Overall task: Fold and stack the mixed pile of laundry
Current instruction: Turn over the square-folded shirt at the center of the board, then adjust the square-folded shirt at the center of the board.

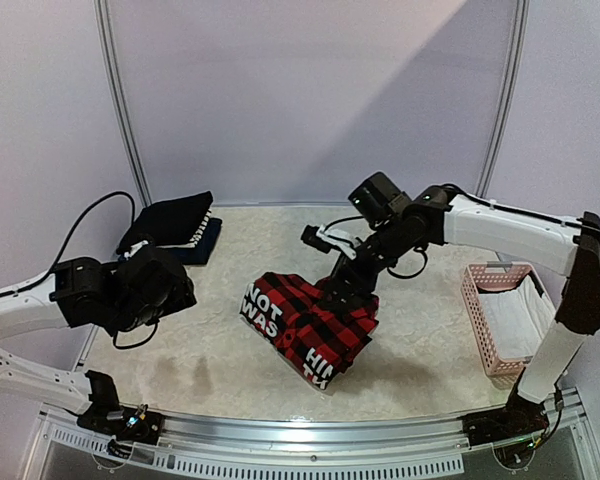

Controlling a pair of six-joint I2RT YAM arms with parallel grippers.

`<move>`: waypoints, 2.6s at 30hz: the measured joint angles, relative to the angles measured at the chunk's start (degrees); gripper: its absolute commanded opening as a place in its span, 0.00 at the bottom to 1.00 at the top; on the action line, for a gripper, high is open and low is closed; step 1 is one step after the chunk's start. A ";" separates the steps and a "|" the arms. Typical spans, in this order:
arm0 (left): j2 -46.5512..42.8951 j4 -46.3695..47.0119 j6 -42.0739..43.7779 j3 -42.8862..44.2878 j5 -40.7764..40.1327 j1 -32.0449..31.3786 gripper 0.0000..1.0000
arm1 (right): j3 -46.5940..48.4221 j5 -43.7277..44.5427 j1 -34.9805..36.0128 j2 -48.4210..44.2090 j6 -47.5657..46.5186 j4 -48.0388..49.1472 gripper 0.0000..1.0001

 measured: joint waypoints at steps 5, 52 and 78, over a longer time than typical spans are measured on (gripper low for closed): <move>1.44 0.15 1.62 -0.50 3.15 0.28 0.72 | 2.47 6.88 6.91 6.36 3.67 -1.73 0.99; 5.05 12.37 42.99 3.74 10.80 2.73 0.81 | -41.13 62.40 31.61 -4.50 -39.78 24.46 0.75; 52.92 22.69 35.41 34.60 45.35 8.39 0.45 | -25.55 15.65 -13.29 -25.68 -6.84 0.66 0.96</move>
